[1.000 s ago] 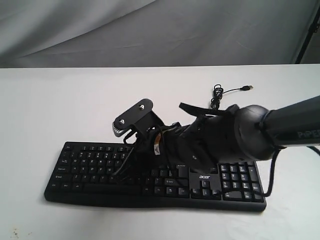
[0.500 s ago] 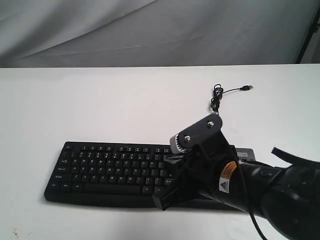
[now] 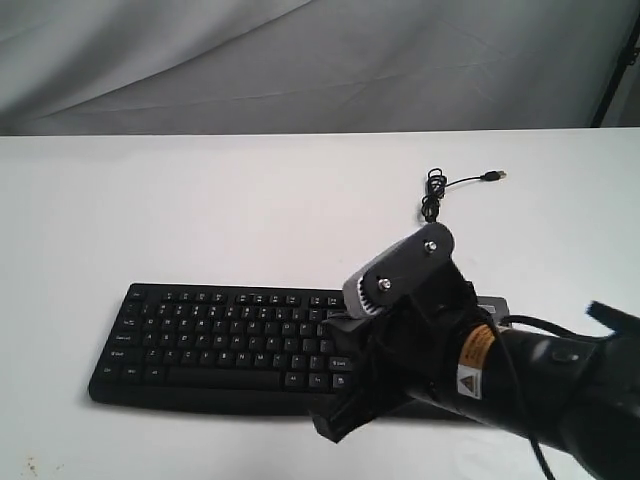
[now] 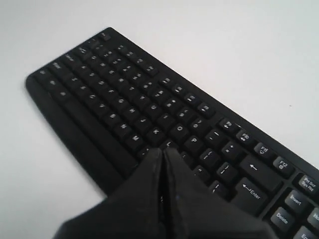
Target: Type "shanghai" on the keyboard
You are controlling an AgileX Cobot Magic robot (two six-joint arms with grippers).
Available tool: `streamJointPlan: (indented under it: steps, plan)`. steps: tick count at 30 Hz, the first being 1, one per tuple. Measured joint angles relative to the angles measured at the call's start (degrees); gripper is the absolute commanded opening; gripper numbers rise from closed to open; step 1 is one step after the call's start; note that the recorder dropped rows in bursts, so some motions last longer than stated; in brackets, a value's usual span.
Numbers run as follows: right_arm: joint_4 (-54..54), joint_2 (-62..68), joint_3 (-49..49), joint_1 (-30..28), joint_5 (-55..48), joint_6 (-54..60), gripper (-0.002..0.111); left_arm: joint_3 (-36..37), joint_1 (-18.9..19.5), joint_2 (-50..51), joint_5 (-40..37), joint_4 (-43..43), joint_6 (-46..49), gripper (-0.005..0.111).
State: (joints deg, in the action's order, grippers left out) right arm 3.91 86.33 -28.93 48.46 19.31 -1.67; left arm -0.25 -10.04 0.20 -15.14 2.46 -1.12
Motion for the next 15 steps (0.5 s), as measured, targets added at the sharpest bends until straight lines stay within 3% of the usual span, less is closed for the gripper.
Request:
streamJointPlan:
  steps: [7,12,15]
  plan:
    - [-0.81,-31.20,6.98,0.70,-8.55,-0.21,0.000,0.00,0.00,0.00,0.00,0.00,0.00,0.000]
    - [-0.81,-54.06,17.47,-7.07,-8.78,0.04,0.000,0.00,0.00,0.00,0.00,0.00,0.00,0.000]
    - [-0.81,-58.81,20.64,-8.65,-8.91,0.04,0.000,0.00,0.00,0.00,0.00,0.00,0.00,0.000]
